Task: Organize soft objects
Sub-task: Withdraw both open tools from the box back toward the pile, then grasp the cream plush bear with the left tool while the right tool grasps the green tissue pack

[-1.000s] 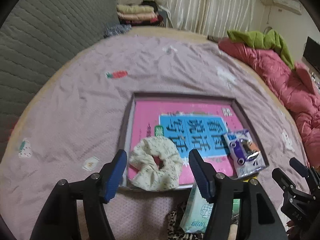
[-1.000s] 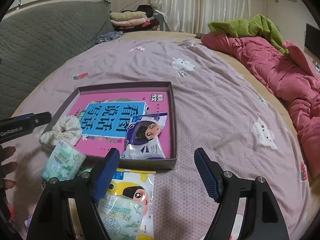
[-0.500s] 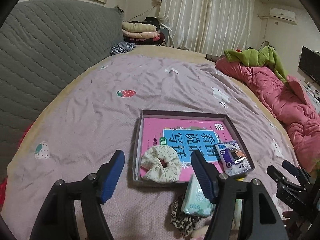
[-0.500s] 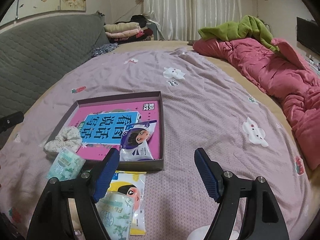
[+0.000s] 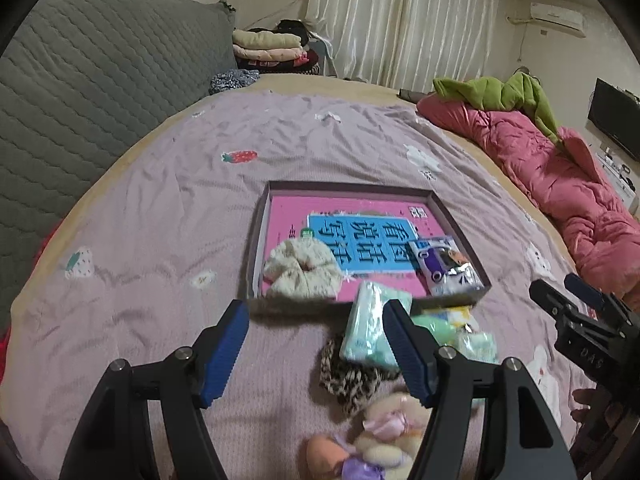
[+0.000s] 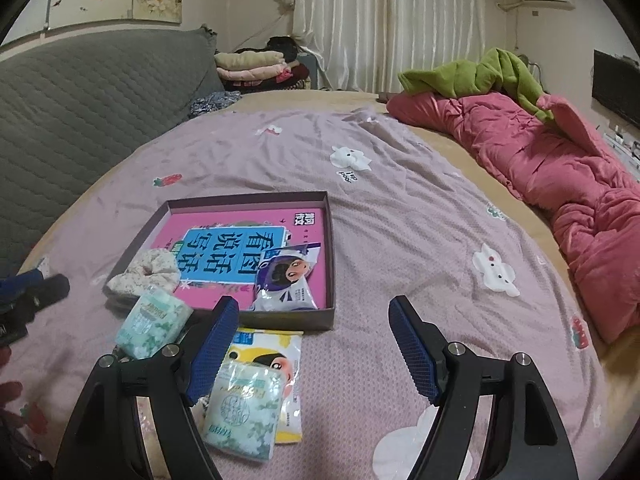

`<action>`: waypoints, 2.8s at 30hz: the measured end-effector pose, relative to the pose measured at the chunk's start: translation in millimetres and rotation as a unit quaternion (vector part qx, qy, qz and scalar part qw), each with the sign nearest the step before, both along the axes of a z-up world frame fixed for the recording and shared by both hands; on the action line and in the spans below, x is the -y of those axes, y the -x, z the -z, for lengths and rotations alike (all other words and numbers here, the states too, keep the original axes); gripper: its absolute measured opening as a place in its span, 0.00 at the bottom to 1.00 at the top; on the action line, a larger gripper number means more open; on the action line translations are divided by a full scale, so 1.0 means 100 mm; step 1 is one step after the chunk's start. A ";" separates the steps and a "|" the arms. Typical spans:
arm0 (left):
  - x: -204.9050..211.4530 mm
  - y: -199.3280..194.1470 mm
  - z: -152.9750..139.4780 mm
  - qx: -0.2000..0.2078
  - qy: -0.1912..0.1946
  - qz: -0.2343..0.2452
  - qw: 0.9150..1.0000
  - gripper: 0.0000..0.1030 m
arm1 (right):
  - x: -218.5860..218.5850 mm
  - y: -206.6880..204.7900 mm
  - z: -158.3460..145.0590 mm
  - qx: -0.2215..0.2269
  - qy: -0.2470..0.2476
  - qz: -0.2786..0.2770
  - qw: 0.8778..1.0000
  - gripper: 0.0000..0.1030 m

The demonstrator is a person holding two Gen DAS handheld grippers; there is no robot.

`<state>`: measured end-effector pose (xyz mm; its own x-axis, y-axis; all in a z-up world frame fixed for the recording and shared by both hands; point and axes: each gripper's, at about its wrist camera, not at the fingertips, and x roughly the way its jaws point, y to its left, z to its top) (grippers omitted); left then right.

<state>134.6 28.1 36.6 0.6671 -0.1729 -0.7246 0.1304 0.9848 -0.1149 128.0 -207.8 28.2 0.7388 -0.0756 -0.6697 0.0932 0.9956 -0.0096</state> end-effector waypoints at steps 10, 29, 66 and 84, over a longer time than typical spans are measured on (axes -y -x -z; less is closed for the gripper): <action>-0.03 0.29 0.03 -0.012 -0.005 0.014 1.000 0.67 | -0.11 0.16 0.01 -0.007 0.000 -0.013 1.000 0.76; -0.08 0.74 0.15 -0.028 -0.012 0.043 0.999 0.67 | -0.17 0.55 0.03 -0.006 -0.004 -0.021 1.000 0.76; 0.50 0.86 0.71 -0.048 -0.116 0.256 0.959 0.67 | -0.20 0.67 0.54 -0.079 -0.031 -0.037 0.996 0.76; 0.85 1.04 0.95 0.001 -0.238 0.267 0.934 0.54 | -0.36 0.19 0.85 -0.119 -0.066 -0.033 0.990 0.76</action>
<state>30.4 -56.8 -58.0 0.5788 -0.1396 -0.8035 0.6177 0.7183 0.3201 109.2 -171.6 -56.8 0.5592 0.0685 -0.8262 0.0378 0.9934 0.1080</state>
